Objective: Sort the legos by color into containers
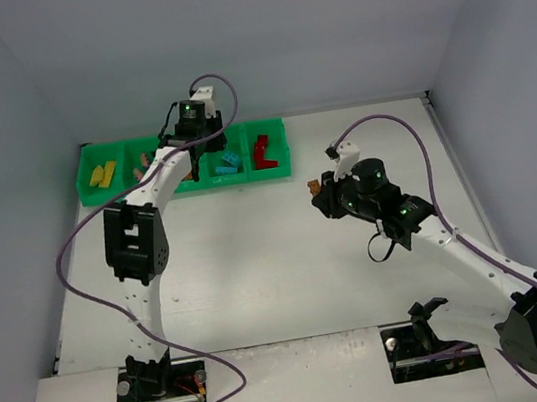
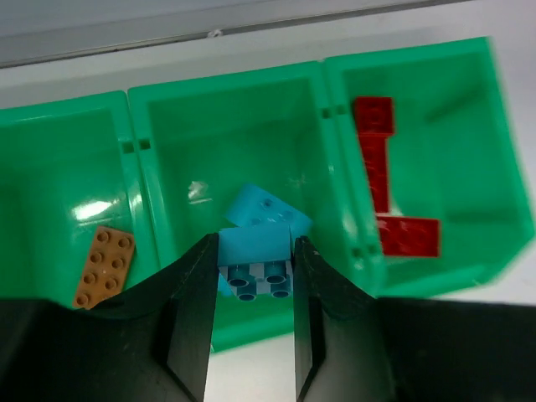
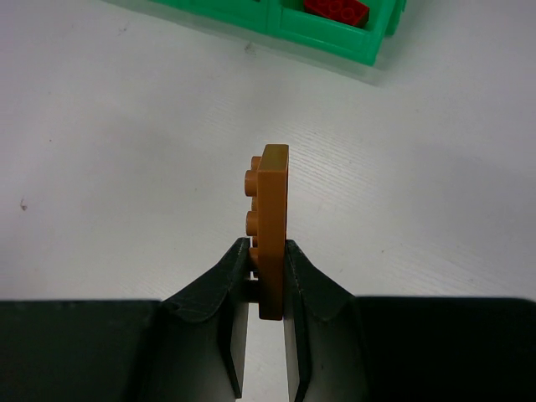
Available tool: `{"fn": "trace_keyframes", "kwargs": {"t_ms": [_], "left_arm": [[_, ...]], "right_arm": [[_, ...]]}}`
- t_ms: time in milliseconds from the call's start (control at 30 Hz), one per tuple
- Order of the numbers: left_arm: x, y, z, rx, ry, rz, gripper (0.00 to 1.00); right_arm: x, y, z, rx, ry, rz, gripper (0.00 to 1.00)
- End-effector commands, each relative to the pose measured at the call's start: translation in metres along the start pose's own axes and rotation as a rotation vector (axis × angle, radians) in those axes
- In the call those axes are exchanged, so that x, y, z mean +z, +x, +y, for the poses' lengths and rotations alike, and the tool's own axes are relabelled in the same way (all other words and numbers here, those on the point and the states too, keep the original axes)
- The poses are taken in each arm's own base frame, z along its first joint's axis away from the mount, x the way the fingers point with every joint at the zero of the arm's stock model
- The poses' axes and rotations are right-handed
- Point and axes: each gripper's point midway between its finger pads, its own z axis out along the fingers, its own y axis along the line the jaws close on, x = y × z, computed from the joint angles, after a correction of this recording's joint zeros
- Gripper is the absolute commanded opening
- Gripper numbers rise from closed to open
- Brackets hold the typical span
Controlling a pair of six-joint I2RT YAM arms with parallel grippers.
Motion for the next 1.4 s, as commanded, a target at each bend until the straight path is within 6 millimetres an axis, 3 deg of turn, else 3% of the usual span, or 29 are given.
{"fn": "trace_keyframes", "kwargs": {"t_ms": [0, 133, 167, 300, 400, 467, 567, 600, 633, 667, 700, 733, 800, 867, 900, 1067, 1167, 1367], "left_arm": [[-0.005, -0.059, 0.017, 0.045, -0.095, -0.158, 0.2], [0.007, -0.07, 0.02, 0.051, -0.098, -0.186, 0.43], [0.01, -0.069, 0.021, 0.047, -0.099, -0.183, 0.54], [0.007, -0.07, 0.019, 0.041, -0.08, -0.19, 0.72], [-0.004, -0.067, 0.014, 0.028, -0.064, -0.179, 0.74], [-0.023, -0.072, 0.003, -0.012, -0.021, -0.187, 0.74], [-0.053, -0.068, -0.028, -0.099, 0.137, -0.173, 0.74], [-0.075, -0.076, -0.042, -0.145, 0.196, -0.19, 0.74], [-0.081, -0.057, -0.059, -0.164, 0.279, -0.139, 0.74], [-0.09, -0.053, -0.07, -0.184, 0.326, -0.131, 0.74], [-0.112, -0.064, -0.085, -0.217, 0.382, -0.163, 0.74], [-0.119, -0.045, -0.101, -0.228, 0.438, -0.115, 0.74], [-0.146, -0.046, -0.123, -0.263, 0.507, -0.117, 0.74], [-0.157, -0.028, -0.145, -0.279, 0.559, -0.077, 0.77], [-0.171, -0.029, -0.154, -0.309, 0.587, -0.077, 0.77], [-0.2, -0.012, -0.202, -0.341, 0.718, -0.046, 0.8], [-0.208, -0.004, -0.217, -0.351, 0.745, -0.053, 0.8], [-0.204, 0.007, -0.233, -0.333, 0.745, -0.033, 0.8]], "right_arm": [[-0.008, -0.016, 0.006, -0.009, -0.028, -0.063, 0.0], [-0.009, -0.014, 0.007, -0.01, -0.037, -0.056, 0.0], [-0.008, -0.015, 0.008, -0.012, -0.04, -0.055, 0.0], [-0.007, -0.015, 0.009, -0.02, -0.048, -0.05, 0.0], [-0.005, -0.017, 0.01, -0.028, -0.053, -0.047, 0.0], [-0.003, -0.018, 0.01, -0.038, -0.057, -0.05, 0.0], [-0.004, -0.023, 0.012, -0.052, -0.067, -0.065, 0.0], [-0.003, -0.023, 0.013, -0.056, -0.072, -0.067, 0.0], [-0.003, -0.026, 0.014, -0.063, -0.076, -0.072, 0.0], [-0.003, -0.027, 0.016, -0.068, -0.087, -0.078, 0.0], [-0.002, -0.027, 0.017, -0.07, -0.093, -0.077, 0.0], [-0.001, -0.03, 0.018, -0.075, -0.099, -0.086, 0.0], [0.0, -0.031, 0.021, -0.077, -0.112, -0.09, 0.0], [0.0, -0.033, 0.023, -0.088, -0.127, -0.102, 0.0], [0.0, -0.035, 0.023, -0.092, -0.129, -0.108, 0.0], [-0.001, -0.043, 0.029, -0.109, -0.155, -0.132, 0.0], [-0.001, -0.044, 0.033, -0.11, -0.174, -0.138, 0.0], [-0.002, -0.048, 0.038, -0.103, -0.198, -0.147, 0.0]]}}
